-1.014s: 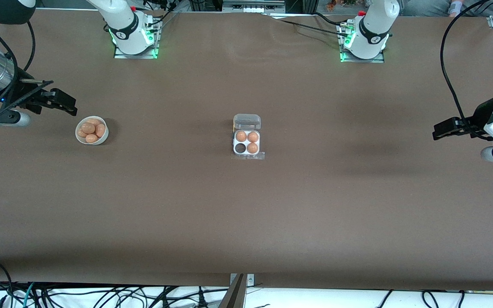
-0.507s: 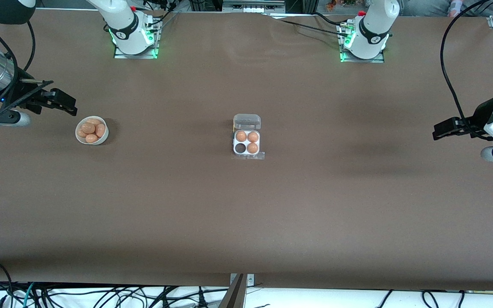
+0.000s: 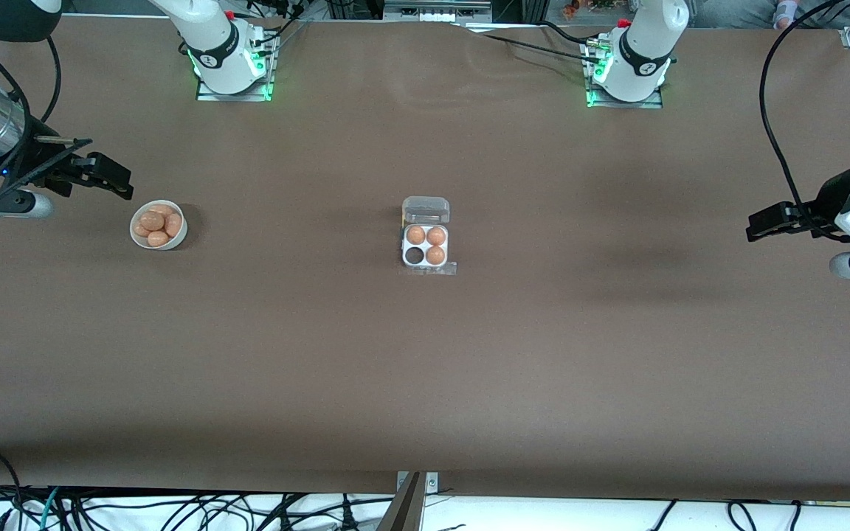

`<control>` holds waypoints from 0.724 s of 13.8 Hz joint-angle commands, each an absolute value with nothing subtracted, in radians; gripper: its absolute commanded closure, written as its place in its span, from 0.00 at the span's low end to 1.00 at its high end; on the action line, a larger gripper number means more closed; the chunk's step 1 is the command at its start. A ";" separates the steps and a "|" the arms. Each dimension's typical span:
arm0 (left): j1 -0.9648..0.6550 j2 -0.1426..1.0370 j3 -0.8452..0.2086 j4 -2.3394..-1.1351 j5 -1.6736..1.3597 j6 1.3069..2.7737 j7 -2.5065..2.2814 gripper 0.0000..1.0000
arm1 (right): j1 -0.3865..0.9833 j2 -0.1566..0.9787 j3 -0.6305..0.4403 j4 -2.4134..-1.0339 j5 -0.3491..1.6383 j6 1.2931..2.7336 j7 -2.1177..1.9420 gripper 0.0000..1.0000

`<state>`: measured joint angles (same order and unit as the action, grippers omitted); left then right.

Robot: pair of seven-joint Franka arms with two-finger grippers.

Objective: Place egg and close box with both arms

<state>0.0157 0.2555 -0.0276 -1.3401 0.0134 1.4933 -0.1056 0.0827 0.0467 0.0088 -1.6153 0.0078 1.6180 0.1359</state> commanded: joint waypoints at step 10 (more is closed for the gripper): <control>0.018 0.256 -0.026 -1.318 0.002 1.480 -0.092 0.00 | 0.086 0.041 0.046 -1.628 -0.021 1.614 0.136 0.00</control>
<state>0.0157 0.2555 -0.0276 -1.3386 0.0134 1.4933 -0.1056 0.0842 0.0473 0.0277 -1.6165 0.0039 1.6180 0.1359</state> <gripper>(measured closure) 0.000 0.000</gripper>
